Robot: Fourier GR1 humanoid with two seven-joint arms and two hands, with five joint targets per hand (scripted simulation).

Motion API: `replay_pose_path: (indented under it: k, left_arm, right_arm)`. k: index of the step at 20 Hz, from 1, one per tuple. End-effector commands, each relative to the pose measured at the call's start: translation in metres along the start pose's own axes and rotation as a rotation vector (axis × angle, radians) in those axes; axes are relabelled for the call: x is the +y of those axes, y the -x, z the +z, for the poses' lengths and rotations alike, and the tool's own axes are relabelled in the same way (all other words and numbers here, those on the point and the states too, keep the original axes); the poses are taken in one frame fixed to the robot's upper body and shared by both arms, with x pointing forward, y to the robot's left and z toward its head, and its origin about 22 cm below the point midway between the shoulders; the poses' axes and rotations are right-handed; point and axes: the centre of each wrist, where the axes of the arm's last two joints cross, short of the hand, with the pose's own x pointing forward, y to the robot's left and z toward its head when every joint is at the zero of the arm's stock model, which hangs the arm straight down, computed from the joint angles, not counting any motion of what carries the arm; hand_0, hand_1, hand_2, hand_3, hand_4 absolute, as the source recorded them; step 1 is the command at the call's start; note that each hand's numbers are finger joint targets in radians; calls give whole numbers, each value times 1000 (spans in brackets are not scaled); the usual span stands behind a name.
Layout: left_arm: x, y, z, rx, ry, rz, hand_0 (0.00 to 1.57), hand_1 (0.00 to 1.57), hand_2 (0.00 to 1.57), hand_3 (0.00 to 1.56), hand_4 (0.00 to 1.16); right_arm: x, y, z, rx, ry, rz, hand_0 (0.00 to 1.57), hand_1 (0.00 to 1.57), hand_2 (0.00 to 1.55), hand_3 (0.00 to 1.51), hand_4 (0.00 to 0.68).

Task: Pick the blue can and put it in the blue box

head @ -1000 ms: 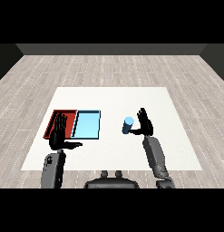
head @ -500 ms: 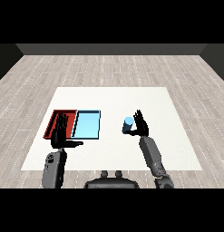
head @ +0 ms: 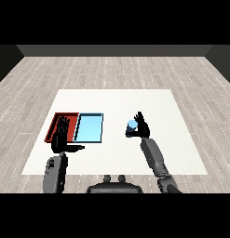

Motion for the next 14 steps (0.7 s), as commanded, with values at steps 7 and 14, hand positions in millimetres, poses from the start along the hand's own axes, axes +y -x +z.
replay_pose_path:
  k: [7, 14]
  left_arm:
    - [-10, -11, -5, 4, 2, 31, 0, 0, 0, 0, 0]
    - [-3, -5, -5, 23, -1, 6, 0, 0, 0, 0, 0]
  right_arm:
    - [-2, 17, -15, 29, -8, 13, 0, 0, 0, 0, 0]
    - [13, 29, -13, 71, -22, 9, 0, 0, 0, 0, 0]
